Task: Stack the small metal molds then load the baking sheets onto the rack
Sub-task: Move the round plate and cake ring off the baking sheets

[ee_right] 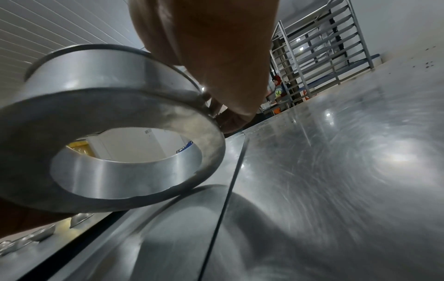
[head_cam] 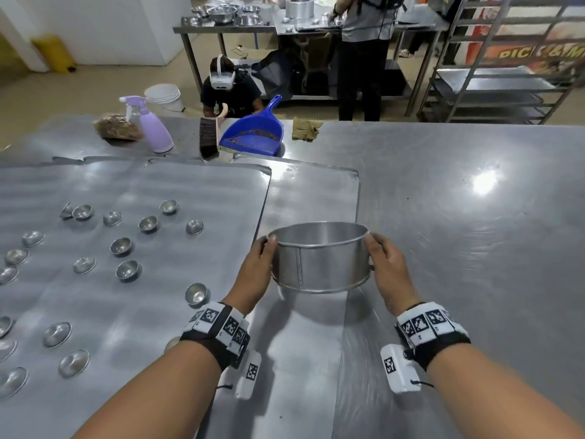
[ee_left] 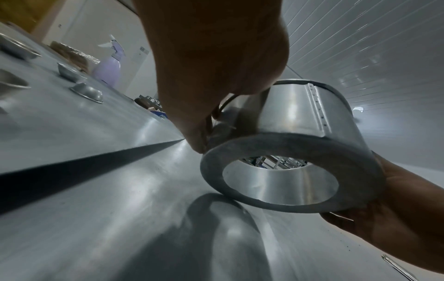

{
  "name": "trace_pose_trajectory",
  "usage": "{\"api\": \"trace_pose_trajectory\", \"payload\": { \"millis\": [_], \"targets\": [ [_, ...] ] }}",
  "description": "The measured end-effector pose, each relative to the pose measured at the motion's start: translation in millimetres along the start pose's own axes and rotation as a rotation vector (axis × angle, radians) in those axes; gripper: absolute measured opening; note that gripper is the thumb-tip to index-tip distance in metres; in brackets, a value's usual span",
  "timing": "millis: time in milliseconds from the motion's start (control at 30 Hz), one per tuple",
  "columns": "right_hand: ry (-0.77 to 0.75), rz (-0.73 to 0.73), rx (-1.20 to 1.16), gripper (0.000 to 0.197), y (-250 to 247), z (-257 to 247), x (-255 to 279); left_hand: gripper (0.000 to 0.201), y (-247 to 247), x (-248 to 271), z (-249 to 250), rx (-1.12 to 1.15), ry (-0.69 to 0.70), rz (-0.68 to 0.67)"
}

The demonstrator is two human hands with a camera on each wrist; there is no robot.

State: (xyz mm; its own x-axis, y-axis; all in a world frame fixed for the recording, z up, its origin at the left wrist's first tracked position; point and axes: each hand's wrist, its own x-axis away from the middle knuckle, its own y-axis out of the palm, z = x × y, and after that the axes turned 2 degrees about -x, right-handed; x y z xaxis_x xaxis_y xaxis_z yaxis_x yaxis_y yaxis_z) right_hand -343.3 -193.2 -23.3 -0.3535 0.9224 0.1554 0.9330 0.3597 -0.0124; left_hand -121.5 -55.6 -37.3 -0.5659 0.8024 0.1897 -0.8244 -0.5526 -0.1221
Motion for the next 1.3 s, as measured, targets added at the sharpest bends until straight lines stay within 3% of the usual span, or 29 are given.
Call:
{"api": "trace_pose_trajectory", "payload": {
  "millis": [233,467,700,800,900,1000,1100,1300],
  "targets": [
    [0.017,-0.014,-0.019,0.026,2,14,28,0.040,-4,22,-10,0.006,-0.007,-0.023],
    [0.040,-0.117,0.057,0.042,-4,38,51,0.052,-13,44,-35,-0.128,-0.008,-0.133],
    [0.027,-0.169,0.155,0.043,-10,40,54,0.051,-17,43,-28,-0.336,0.004,-0.122],
    [0.012,-0.123,0.322,0.044,-11,36,54,0.049,-18,45,-24,-0.408,0.034,-0.090],
    [-0.113,0.012,0.616,0.055,-6,33,49,0.055,-21,46,-19,-0.461,0.083,-0.001],
    [-0.310,0.058,0.708,0.040,20,18,48,0.052,-39,48,-13,-0.499,0.135,0.088],
    [-0.457,-0.008,0.751,0.021,68,-4,51,0.041,-75,54,-3,-0.518,0.163,0.162],
    [-0.481,-0.308,0.722,0.023,217,-8,76,0.033,-205,91,-10,-0.502,0.063,0.319]
  ]
}}
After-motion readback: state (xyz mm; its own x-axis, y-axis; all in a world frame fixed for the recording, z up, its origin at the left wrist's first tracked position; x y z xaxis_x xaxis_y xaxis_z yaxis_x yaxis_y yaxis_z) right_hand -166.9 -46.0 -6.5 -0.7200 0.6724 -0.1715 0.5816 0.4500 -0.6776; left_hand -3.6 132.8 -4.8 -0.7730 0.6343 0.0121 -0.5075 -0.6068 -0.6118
